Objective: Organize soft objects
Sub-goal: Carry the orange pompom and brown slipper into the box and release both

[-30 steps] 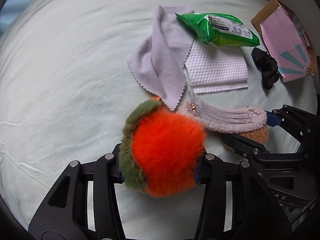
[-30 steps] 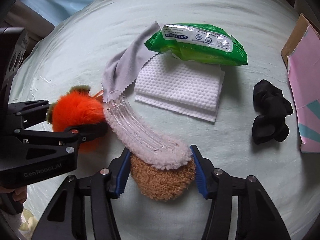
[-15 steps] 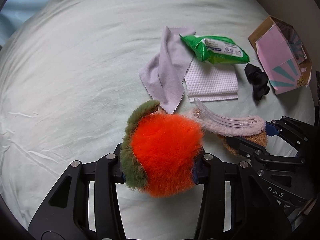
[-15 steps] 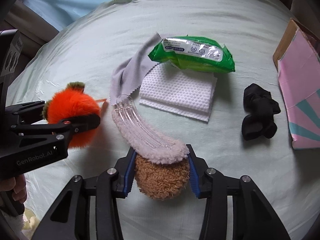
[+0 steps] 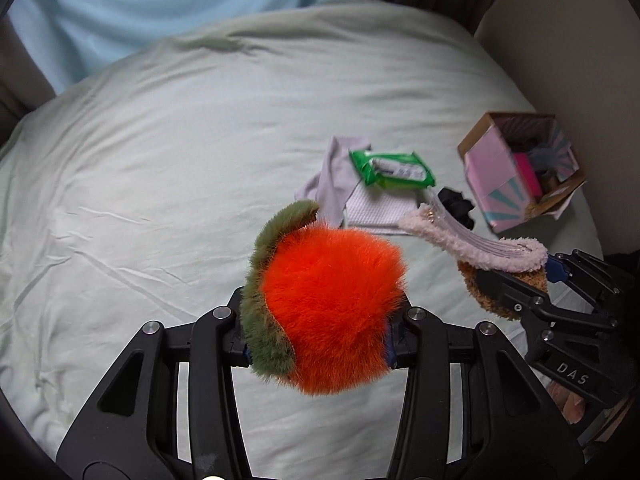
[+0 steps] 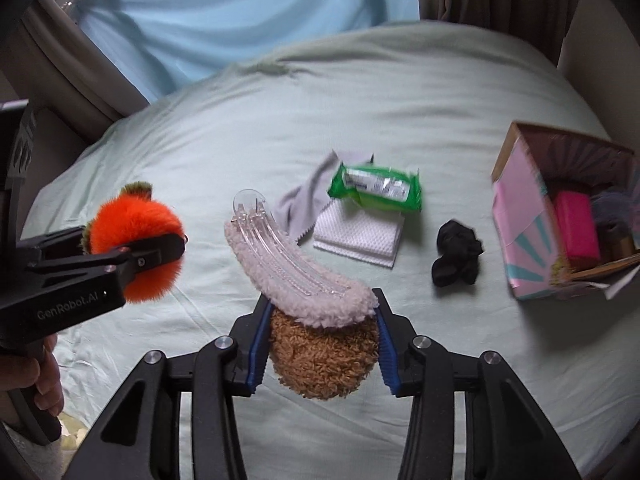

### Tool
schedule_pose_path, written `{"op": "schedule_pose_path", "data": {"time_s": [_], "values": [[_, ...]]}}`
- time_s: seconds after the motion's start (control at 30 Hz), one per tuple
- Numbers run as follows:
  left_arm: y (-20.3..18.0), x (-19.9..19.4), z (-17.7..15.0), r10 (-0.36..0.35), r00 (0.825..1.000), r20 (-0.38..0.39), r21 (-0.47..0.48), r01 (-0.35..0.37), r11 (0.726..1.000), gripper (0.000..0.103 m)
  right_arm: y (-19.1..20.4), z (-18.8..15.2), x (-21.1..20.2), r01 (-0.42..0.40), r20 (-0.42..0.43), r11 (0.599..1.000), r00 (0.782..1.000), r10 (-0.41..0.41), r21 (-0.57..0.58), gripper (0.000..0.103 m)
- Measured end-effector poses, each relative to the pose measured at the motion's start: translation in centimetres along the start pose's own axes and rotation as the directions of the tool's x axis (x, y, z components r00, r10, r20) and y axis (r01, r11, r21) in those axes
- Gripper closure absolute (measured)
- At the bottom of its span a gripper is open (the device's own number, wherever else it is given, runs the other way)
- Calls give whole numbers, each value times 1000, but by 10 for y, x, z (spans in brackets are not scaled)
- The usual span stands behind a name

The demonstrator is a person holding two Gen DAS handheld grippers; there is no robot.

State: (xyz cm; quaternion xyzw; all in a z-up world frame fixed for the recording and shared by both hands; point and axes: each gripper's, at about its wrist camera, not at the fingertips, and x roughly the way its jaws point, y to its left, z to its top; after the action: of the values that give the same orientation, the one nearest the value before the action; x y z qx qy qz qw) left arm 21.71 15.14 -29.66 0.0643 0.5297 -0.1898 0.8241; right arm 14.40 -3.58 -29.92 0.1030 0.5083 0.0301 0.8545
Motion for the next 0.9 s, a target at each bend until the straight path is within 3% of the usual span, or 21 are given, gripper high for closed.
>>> {"op": "schedule_pose_path", "data": {"time_s": [0.27,0.43,0.67,0.9], "values": [[-27,-81,7,-7,993,119,-93,18,996,63,2,25,-84,-4,98,1000,995,5,-11,61],[-51,-115,23,-14,985,174,-124,36,992,63,-20,39,-127,8,149,1000,989,-10,18,61],[-113,-139,50,1,972,236,-108,25,994,63,-85,55,-171,14,185,998,982,-24,57,61],[-195,-134,78,13,964,267,-134,24,991,63,-167,72,-195,16,167,999,986,-21,31,61]]}}
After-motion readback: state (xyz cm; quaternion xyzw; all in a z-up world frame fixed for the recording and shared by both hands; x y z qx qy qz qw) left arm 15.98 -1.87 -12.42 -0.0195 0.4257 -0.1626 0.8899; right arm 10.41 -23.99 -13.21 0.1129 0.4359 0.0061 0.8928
